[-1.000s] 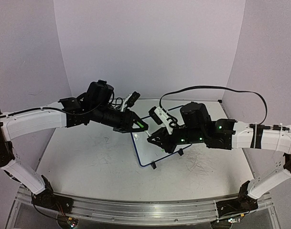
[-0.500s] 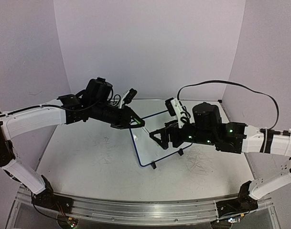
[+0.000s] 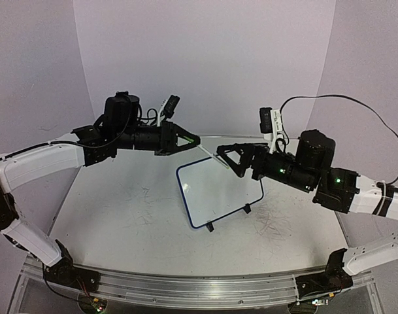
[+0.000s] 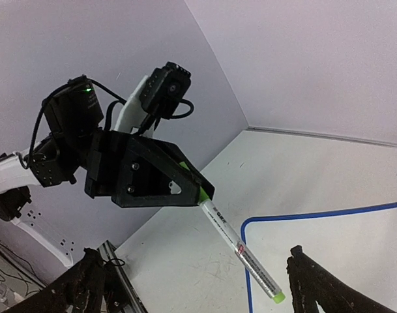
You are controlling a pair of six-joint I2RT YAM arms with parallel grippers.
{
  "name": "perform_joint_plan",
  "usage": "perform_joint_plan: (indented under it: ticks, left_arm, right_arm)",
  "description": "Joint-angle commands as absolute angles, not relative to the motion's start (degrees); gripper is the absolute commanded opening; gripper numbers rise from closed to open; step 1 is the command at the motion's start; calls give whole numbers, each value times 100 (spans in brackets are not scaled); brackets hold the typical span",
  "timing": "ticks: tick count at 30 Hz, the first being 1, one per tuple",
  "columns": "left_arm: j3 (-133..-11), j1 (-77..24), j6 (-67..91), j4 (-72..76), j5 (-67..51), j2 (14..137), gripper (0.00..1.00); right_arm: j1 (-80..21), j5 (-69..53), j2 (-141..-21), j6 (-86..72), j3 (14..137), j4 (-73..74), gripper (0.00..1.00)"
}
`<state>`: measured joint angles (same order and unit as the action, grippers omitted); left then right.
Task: Write a sentence on the whiteboard
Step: Open the pen cap from the whiteboard marker.
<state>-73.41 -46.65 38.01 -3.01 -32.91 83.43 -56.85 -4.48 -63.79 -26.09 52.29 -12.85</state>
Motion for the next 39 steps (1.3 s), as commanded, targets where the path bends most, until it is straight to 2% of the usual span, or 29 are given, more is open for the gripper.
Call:
perform_joint_plan:
  ticks: [1,6,10,11,14,19,25,30,36,39]
  left_arm:
    - [-7224,-4649,4220,921,-3457,8031,0]
    - [-7184,-4650,4311,1151,-3466,7943,0]
    - [-7165,-4649,4453,1349,-3600,7971,0]
    - [-7151,-4651,4499,1409,-3624,7985,0]
    - [-7137,-4651,4608,1576,-3720,8032,0]
    - [-7127,-4650,4662,1680,-3803,7986,0]
    - [-7055,-4649,4651,1686,-3942,7972,0]
    - [-7112,-4653,4649,1713,-3926,8013,0]
    - [-7232,-4658,4729,1799,-4051,8129,0]
    - [-7171,-4658,4755,1835,-4042,8096,0]
  right_arm:
    - [-5567,-872,-6596,-3316,5443,-1864,98]
    - [-5532,-1056,-6545,-3564,5196,-2564,96]
    - [-5530,-1155,-6626,-3388,5048,-3102,81]
    - [-5532,-1267,-6686,-3363,5050,-3271,80]
    - [-5525,-1455,-6863,-3326,5172,-3443,81]
    - [-5316,-711,-6701,-3507,5015,-3157,83]
    - [-5188,-575,-6429,-2952,4989,-2637,83]
    - [-5021,-1908,-6784,-3109,5142,-2836,80]
    - [-5021,-2859,-7394,-3888,4990,-4681,66]
    - [-5020,-2946,-7642,-4186,4954,-5359,61]
